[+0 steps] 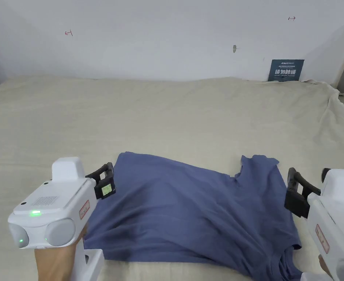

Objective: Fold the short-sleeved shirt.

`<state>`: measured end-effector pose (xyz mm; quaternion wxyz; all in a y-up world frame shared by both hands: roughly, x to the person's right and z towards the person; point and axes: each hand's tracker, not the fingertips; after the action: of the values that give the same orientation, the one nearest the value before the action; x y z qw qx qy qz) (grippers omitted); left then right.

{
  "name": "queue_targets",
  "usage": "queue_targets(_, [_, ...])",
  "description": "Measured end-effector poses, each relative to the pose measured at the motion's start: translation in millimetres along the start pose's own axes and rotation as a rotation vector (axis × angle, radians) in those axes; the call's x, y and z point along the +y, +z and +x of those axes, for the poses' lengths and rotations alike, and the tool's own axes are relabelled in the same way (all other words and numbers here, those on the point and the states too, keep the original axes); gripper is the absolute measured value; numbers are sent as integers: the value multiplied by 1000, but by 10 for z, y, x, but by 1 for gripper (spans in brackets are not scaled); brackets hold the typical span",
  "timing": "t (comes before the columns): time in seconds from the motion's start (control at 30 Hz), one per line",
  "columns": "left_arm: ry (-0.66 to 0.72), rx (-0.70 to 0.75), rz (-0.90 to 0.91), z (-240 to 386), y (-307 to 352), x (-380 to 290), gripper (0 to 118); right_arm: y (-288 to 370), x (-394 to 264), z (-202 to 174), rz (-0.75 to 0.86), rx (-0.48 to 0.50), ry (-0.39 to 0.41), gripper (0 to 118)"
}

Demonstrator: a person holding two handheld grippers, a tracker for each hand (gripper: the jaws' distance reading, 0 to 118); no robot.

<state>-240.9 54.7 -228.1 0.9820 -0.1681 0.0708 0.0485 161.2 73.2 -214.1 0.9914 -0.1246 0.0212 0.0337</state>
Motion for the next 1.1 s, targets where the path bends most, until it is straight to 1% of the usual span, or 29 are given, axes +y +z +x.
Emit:
queue_targets(0.03, [5, -13, 3, 33, -4, -5, 46, -6, 3, -5, 5, 2, 3, 45])
queue_targets(0.07, [2, -26, 7, 60, -13, -14, 16, -11, 2, -15, 12, 0, 6, 19])
queue_targets(0.1, [1, -41, 10, 81, -35, -29, 4, -22, -6, -22, 24, -5, 8, 2])
queue_targets(0.13, [-1, -35, 12, 103, -48, -38, 1, -35, -9, -15, 30, -3, 10, 1])
queue_targets(0.17, [-7, -69, -1, 110, -68, -33, 0, -56, -1, -4, 29, 8, 9, 0])
queue_targets(0.23, [-3, -61, 4, 138, -144, -31, 0, -99, 0, 2, 30, 4, 0, 0])
queue_targets(0.4, [-31, -85, -85, 133, -565, 107, 0, -274, 6, 41, 17, 10, -2, 0])
queue_targets(0.53, [-39, -109, -146, 76, -1111, 275, 0, -477, 9, 65, 0, 6, -4, 0])
queue_targets(0.57, [-54, -108, -193, 82, -1279, 313, 0, -538, 5, 70, -5, 6, -5, 0])
queue_targets(0.67, [-100, -99, -220, 70, -1742, 401, 0, -749, -21, 82, -21, -2, -5, 0])
queue_targets(0.77, [-76, -109, -311, 20, -2264, 464, 0, -973, -48, 84, -44, -13, -4, 0])
queue_targets(0.8, [-68, -112, -322, -1, -2431, 474, 1, -1037, -56, 87, -49, -17, -5, 0])
queue_targets(0.83, [-62, -113, -370, -23, -2623, 488, 8, -1107, -65, 90, -56, -20, -6, 0])
queue_targets(0.87, [-56, -116, -396, -46, -2787, 489, 19, -1172, -77, 90, -62, -23, -6, 0])
queue_targets(0.9, [-50, -108, -427, -74, -2963, 482, 24, -1239, -91, 88, -68, -28, -5, 0])
queue_targets(0.93, [-25, -112, -468, -121, -3140, 476, 24, -1306, -105, 89, -77, -33, -2, 0])
queue_targets(1.0, [12, -101, -550, -185, -3455, 436, 64, -1423, -146, 90, -91, -41, 0, 0])
queue_targets(1.03, [22, -80, -557, -194, -3569, 394, 76, -1479, -170, 90, -99, -45, 1, 0])
queue_targets(1.07, [24, -71, -567, -208, -3684, 361, 83, -1518, -187, 93, -106, -48, 2, 0])
queue_targets(1.1, [14, -60, -584, -223, -3798, 330, 85, -1570, -212, 94, -115, -51, 4, 0])
